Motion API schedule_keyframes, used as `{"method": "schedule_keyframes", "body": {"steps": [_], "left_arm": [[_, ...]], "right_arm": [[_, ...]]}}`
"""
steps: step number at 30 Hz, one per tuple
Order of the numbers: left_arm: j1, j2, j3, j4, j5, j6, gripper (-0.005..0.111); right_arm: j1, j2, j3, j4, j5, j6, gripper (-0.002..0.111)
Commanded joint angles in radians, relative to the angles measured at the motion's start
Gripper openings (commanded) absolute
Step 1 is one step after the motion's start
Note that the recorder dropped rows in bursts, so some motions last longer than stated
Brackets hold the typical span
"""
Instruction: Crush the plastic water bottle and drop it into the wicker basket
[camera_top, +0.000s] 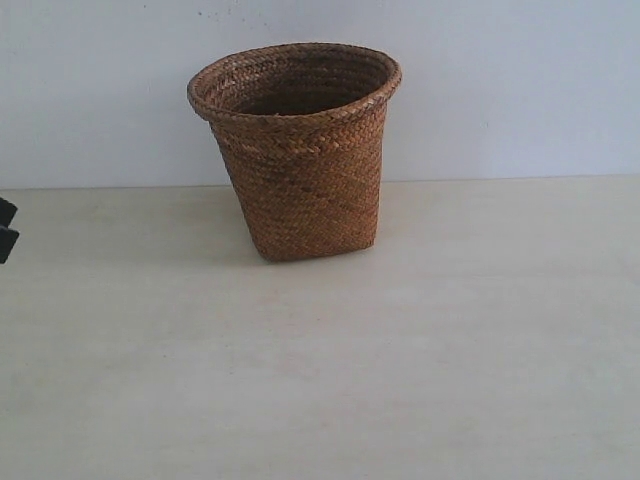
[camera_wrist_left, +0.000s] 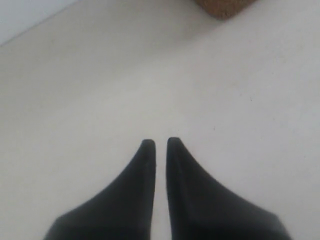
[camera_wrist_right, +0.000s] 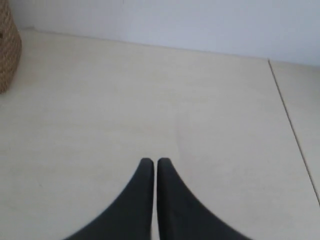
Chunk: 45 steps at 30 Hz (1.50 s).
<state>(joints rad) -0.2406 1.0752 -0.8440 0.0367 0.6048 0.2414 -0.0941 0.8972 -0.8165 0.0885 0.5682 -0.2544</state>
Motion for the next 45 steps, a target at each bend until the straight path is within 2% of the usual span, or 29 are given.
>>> {"method": "schedule_keyframes", "body": {"steps": [1,6,11,16,18,25,29,36,41,45], "left_arm": [[0.0,-0.128,0.142,-0.018,-0.17,-0.025,0.004],[0.0,-0.281,0.237,-0.037,-0.247,-0.048,0.004],[0.0,-0.415,0.314,-0.037,-0.298,-0.159,0.004],[0.0,-0.53,0.424,-0.037,-0.366,-0.195,0.004],[0.0,-0.572,0.461,-0.084,-0.382,-0.212,0.004],[0.0,-0.686,0.563,-0.119,-0.434,-0.226,0.004],[0.0,-0.714,0.612,-0.134,-0.525,-0.226,0.004],[0.0,-0.719,0.657,-0.126,-0.559,-0.226,0.004],[0.0,-0.719,0.677,-0.126,-0.584,-0.226,0.004],[0.0,-0.719,0.682,-0.126,-0.594,-0.226,0.004]], "right_arm": [[-0.005,-0.143,0.115,0.011,-0.142,-0.009,0.0],[0.025,-0.268,0.214,0.018,-0.255,-0.015,0.0],[0.091,-0.378,0.304,0.018,-0.336,-0.018,0.0],[0.105,-0.475,0.362,0.018,-0.341,-0.004,0.0],[0.105,-0.521,0.38,0.018,-0.354,0.005,0.0],[0.105,-0.704,0.388,0.018,-0.351,0.121,0.0],[0.105,-0.771,0.388,0.018,-0.334,0.15,0.0],[0.105,-0.798,0.388,0.03,-0.262,0.141,0.0],[0.105,-0.798,0.404,0.03,-0.281,0.114,0.0],[0.105,-0.794,0.502,0.034,-0.374,0.114,0.0]]}}
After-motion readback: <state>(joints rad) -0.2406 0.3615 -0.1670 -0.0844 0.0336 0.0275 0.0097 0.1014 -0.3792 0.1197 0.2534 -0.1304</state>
